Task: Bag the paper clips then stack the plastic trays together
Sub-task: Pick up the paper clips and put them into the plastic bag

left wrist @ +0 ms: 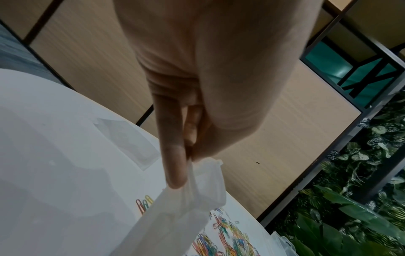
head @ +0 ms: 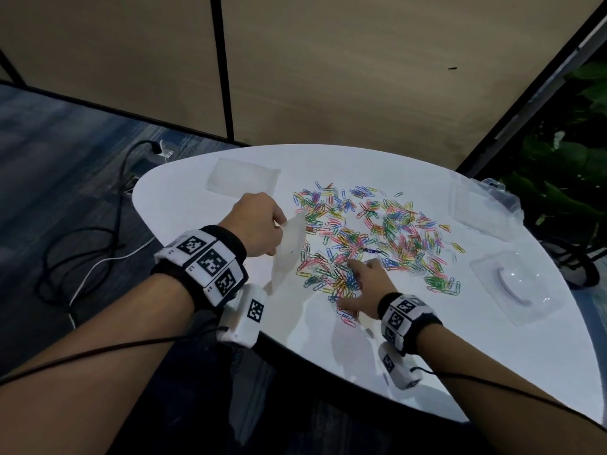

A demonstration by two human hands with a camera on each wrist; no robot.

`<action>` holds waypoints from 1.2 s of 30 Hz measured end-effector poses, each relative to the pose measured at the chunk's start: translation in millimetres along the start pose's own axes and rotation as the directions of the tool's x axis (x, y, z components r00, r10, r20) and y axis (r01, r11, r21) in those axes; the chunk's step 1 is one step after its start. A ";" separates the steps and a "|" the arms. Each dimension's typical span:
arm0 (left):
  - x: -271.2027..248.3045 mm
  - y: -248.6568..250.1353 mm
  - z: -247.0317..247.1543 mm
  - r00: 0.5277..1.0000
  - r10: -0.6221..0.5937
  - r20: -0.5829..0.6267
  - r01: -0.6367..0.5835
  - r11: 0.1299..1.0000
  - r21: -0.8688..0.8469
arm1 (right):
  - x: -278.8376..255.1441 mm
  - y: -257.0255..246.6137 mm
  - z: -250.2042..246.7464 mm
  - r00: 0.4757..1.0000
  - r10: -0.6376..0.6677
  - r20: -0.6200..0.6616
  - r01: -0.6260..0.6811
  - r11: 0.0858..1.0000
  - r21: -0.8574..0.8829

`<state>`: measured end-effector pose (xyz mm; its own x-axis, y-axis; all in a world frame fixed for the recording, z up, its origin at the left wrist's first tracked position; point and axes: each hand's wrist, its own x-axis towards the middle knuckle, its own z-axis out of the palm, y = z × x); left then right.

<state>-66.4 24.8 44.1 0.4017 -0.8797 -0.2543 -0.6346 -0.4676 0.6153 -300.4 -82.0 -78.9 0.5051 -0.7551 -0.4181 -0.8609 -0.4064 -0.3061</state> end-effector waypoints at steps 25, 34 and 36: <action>0.2 21.9 15.1 0.996 0.068 0.065 -0.073 0.995 0.068 | -19.1 -56.3 -95.3 0.994 -0.109 0.029 -0.022 0.067 0.998; -0.7 29.7 29.0 0.987 0.130 0.098 -0.137 0.988 0.065 | -15.4 -79.1 -54.0 0.998 -0.010 -0.069 0.065 0.499 0.864; -0.1 28.3 29.2 0.985 0.137 0.105 -0.145 0.987 0.069 | -12.3 -82.0 -51.3 0.989 -0.030 -0.147 0.132 0.642 0.755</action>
<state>-103.7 9.2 39.8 0.2394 -0.9397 -0.2443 -0.7301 -0.3401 0.5927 -239.2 -65.8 -4.8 0.5159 -0.8101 -0.2785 -0.4402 0.0283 -0.8975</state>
